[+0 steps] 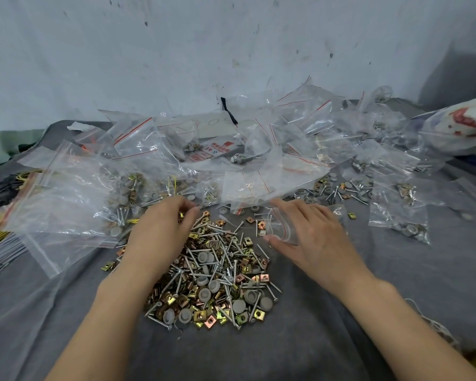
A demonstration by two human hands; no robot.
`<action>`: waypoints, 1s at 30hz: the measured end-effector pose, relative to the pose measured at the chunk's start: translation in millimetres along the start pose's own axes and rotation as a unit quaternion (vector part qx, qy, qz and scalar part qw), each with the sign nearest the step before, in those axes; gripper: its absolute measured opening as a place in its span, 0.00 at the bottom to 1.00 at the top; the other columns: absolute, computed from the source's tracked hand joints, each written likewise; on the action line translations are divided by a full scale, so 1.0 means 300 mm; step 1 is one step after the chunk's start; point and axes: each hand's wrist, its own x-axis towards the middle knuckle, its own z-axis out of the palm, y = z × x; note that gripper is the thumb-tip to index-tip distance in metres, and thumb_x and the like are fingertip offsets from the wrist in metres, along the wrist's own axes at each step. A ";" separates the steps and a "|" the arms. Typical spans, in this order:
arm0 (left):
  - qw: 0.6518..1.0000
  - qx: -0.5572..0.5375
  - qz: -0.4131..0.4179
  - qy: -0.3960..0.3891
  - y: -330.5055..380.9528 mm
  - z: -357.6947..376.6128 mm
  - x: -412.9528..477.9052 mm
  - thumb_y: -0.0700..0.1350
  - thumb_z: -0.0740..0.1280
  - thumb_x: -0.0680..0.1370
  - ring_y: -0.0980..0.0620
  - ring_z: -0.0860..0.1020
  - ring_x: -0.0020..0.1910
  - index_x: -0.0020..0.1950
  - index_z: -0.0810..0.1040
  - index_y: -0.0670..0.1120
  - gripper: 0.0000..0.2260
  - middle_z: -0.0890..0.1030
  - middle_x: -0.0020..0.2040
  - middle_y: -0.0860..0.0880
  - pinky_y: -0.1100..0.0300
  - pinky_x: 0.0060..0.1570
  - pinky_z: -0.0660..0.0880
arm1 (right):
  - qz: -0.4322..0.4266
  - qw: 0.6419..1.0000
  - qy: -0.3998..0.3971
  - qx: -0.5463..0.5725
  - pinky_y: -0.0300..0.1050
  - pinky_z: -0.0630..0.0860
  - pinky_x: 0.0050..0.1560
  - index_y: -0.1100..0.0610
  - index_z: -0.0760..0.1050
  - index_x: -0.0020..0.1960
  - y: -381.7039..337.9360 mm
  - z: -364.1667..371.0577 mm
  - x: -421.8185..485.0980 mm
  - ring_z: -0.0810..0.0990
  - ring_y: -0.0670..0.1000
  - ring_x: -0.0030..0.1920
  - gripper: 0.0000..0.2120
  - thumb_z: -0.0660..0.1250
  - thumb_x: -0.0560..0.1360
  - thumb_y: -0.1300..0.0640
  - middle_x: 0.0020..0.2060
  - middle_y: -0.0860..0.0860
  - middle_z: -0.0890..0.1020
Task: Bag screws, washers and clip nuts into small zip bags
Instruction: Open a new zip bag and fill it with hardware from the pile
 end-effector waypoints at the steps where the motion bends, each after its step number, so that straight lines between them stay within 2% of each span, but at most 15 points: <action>1: 0.999 -0.046 0.000 0.018 0.014 -0.006 0.000 0.55 0.65 0.80 0.61 0.78 0.42 0.50 0.79 0.54 0.07 0.80 0.43 0.60 0.61 0.42 0.74 | 0.003 1.000 0.009 0.008 0.45 0.65 0.64 0.54 0.70 0.72 -0.002 0.000 0.003 0.80 0.53 0.56 0.27 0.63 0.78 0.40 0.57 0.49 0.81; 3: 0.990 -0.139 0.007 0.039 0.054 -0.019 0.001 0.53 0.68 0.79 0.66 0.77 0.41 0.48 0.79 0.56 0.02 0.80 0.40 0.62 0.74 0.38 0.69 | 0.014 0.999 0.032 0.033 0.43 0.64 0.63 0.53 0.70 0.72 -0.008 -0.002 0.008 0.79 0.50 0.57 0.27 0.64 0.78 0.39 0.56 0.48 0.81; 4: 0.982 -0.185 0.014 0.038 0.078 -0.025 0.001 0.51 0.69 0.78 0.67 0.78 0.41 0.47 0.79 0.57 0.01 0.81 0.39 0.61 0.75 0.37 0.69 | 0.022 0.998 0.045 0.047 0.41 0.64 0.62 0.52 0.69 0.72 -0.012 -0.004 0.011 0.77 0.48 0.57 0.28 0.63 0.78 0.38 0.56 0.48 0.80; 6: 0.964 -0.262 0.033 0.015 0.124 -0.036 -0.003 0.48 0.71 0.77 0.65 0.79 0.42 0.47 0.80 0.57 0.03 0.82 0.42 0.62 0.75 0.40 0.71 | 0.039 0.994 0.066 0.076 0.40 0.63 0.61 0.51 0.68 0.73 -0.022 -0.006 0.018 0.73 0.45 0.57 0.29 0.62 0.78 0.36 0.57 0.47 0.80; 9: 0.946 -0.315 0.066 -0.023 0.188 -0.041 -0.015 0.45 0.71 0.77 0.61 0.81 0.47 0.50 0.79 0.57 0.06 0.83 0.47 0.60 0.67 0.44 0.77 | 0.057 0.988 0.081 0.114 0.38 0.60 0.59 0.50 0.68 0.73 -0.036 -0.007 0.029 0.73 0.45 0.57 0.30 0.62 0.77 0.35 0.58 0.47 0.79; 13: 0.938 -0.326 0.111 -0.030 0.250 -0.037 -0.028 0.41 0.70 0.78 0.62 0.80 0.49 0.56 0.78 0.54 0.11 0.83 0.50 0.58 0.64 0.49 0.77 | 0.064 0.985 0.094 0.127 0.35 0.58 0.58 0.50 0.68 0.74 -0.046 -0.004 0.041 0.77 0.49 0.58 0.31 0.64 0.77 0.36 0.58 0.47 0.80; 17: 0.941 -0.306 0.133 -0.053 0.275 -0.024 -0.025 0.42 0.70 0.78 0.63 0.80 0.50 0.61 0.77 0.55 0.13 0.82 0.50 0.62 0.63 0.50 0.76 | 0.070 0.982 0.110 0.135 0.41 0.65 0.58 0.50 0.67 0.74 -0.050 -0.002 0.049 0.77 0.47 0.56 0.32 0.66 0.75 0.37 0.58 0.47 0.80; 19: 0.943 -0.295 0.143 -0.062 0.281 -0.010 -0.020 0.43 0.70 0.78 0.63 0.79 0.51 0.61 0.77 0.55 0.13 0.82 0.50 0.62 0.66 0.49 0.75 | 0.069 0.983 0.112 0.126 0.42 0.65 0.57 0.51 0.67 0.74 -0.047 0.003 0.054 0.77 0.47 0.56 0.33 0.68 0.74 0.38 0.57 0.48 0.81; 23: 0.950 -0.261 0.150 -0.082 0.279 0.019 -0.011 0.47 0.70 0.78 0.67 0.78 0.50 0.61 0.75 0.57 0.13 0.82 0.48 0.62 0.75 0.46 0.70 | 0.061 0.987 0.102 0.108 0.37 0.61 0.57 0.54 0.68 0.74 -0.033 0.011 0.057 0.81 0.53 0.56 0.33 0.69 0.74 0.40 0.57 0.50 0.81; 30: 0.947 -0.261 0.162 -0.091 0.295 0.040 -0.002 0.49 0.70 0.78 0.66 0.79 0.48 0.60 0.76 0.59 0.12 0.83 0.47 0.63 0.76 0.41 0.69 | 0.060 0.986 0.101 0.119 0.39 0.61 0.56 0.54 0.68 0.74 -0.033 0.015 0.056 0.78 0.51 0.56 0.32 0.68 0.74 0.41 0.56 0.49 0.80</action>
